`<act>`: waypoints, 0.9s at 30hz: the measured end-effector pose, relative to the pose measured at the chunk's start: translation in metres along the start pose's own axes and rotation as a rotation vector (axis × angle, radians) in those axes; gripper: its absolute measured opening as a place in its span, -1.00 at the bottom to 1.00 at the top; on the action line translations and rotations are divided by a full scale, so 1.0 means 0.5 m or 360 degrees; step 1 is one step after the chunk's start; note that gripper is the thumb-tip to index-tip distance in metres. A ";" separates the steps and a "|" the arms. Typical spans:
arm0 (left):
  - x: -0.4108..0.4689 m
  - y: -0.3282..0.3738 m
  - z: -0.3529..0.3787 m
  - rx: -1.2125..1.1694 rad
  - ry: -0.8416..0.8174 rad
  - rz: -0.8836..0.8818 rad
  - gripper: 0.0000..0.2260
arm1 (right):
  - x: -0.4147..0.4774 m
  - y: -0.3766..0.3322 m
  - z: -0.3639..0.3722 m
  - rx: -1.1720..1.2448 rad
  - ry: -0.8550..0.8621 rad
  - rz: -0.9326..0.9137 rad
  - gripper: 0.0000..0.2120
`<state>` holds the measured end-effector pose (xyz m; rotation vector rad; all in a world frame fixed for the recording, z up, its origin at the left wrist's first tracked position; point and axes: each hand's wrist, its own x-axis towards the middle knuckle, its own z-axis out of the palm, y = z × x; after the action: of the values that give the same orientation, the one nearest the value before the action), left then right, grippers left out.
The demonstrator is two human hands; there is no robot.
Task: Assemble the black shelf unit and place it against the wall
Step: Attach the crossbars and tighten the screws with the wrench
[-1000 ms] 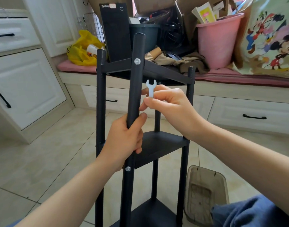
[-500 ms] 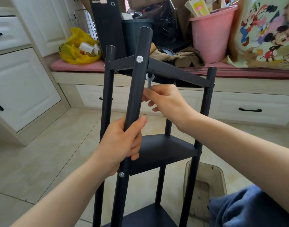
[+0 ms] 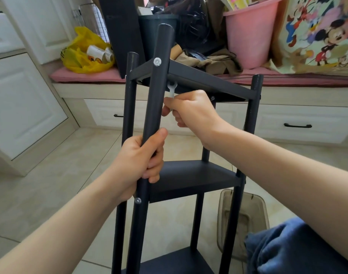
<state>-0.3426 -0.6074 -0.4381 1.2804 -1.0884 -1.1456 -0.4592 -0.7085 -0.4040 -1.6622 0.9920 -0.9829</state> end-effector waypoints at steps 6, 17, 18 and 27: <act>0.011 -0.002 -0.002 -0.0004 -0.0032 -0.0025 -0.62 | 0.018 0.006 0.009 0.0097 0.0034 0.0011 -0.67; 0.010 0.001 -0.013 -0.0003 -0.0045 -0.0032 -0.61 | 0.018 -0.013 0.031 0.0127 0.0214 -0.0255 -0.60; 0.009 0.000 -0.014 0.0001 -0.0047 -0.0032 -0.61 | 0.019 -0.012 0.033 0.0123 0.0215 -0.0281 -0.52; 0.008 -0.005 -0.030 0.0008 -0.0060 -0.0012 -0.61 | 0.017 -0.005 0.041 0.0047 0.0229 -0.0306 -0.56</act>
<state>-0.3274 -0.6095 -0.4407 1.2723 -1.1157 -1.1777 -0.4369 -0.7092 -0.4052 -1.7042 0.9181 -1.2536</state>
